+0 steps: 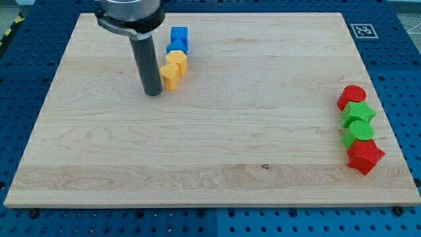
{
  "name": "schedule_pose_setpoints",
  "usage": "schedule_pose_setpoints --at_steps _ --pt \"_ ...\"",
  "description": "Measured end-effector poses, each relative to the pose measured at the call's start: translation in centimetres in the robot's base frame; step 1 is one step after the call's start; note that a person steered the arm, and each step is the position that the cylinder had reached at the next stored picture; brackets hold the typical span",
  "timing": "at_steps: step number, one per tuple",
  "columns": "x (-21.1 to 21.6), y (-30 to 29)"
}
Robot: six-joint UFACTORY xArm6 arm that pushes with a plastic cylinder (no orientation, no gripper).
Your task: Nudge the yellow heart right a bit
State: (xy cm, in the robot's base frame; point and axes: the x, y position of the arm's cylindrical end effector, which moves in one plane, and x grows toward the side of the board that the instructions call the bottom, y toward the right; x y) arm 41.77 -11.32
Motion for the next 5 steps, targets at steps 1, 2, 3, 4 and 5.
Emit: schedule_pose_setpoints --at_steps 1,2,3,4,5 --pt "-0.48 -0.95" --pt "-0.58 -1.21" --pt "-0.62 -1.21" --pt "-0.92 -1.21" --pt "-1.35 -1.21"
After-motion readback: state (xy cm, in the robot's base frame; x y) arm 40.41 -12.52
